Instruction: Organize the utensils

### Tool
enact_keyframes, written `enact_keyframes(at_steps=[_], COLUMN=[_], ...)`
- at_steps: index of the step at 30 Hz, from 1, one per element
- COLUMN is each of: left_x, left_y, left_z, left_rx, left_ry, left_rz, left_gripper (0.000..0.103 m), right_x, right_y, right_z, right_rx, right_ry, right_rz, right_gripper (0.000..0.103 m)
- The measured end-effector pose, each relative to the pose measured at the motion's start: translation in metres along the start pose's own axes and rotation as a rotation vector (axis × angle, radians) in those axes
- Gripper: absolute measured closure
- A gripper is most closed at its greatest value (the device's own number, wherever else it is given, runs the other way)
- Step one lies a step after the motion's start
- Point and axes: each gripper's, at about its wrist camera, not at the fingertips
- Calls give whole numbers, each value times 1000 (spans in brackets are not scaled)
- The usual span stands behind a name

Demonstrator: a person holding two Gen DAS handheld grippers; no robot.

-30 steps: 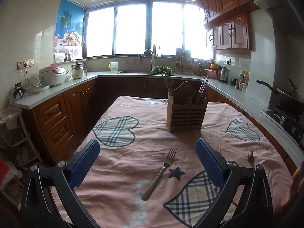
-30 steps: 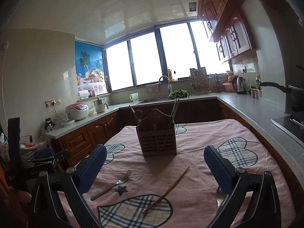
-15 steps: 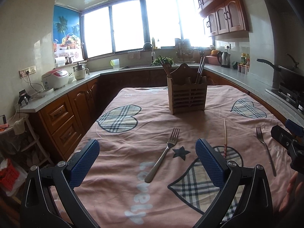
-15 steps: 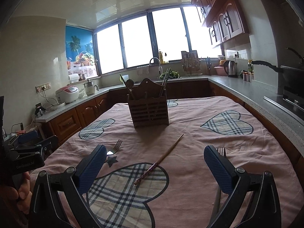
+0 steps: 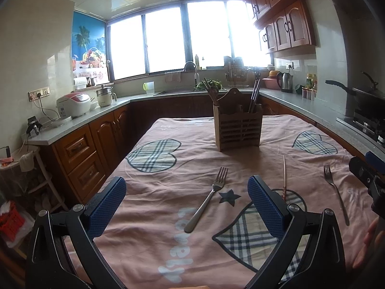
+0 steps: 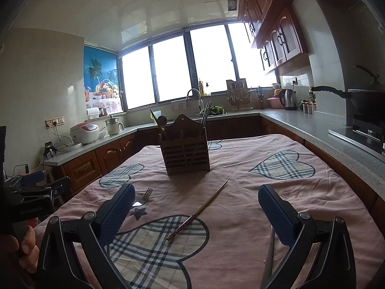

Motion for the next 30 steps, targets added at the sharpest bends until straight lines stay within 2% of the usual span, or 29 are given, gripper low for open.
enact_keyframes(at_steps=[30], left_x=[-2], left_y=[0], left_z=[7], left_rx=[-12], left_ry=[-36], left_rz=[-1], left_gripper=[0], right_x=[-3], right_y=[0], right_z=[8], right_rx=[40], right_ry=[-17], right_rz=[-9], right_gripper=[0])
Point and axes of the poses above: each gripper's, at about its wrist camera, not at the fingertips, and y roughly the way its jaws point, z to its left, x to its top, and after that the axes turned 11 degrees about -z, right-handed
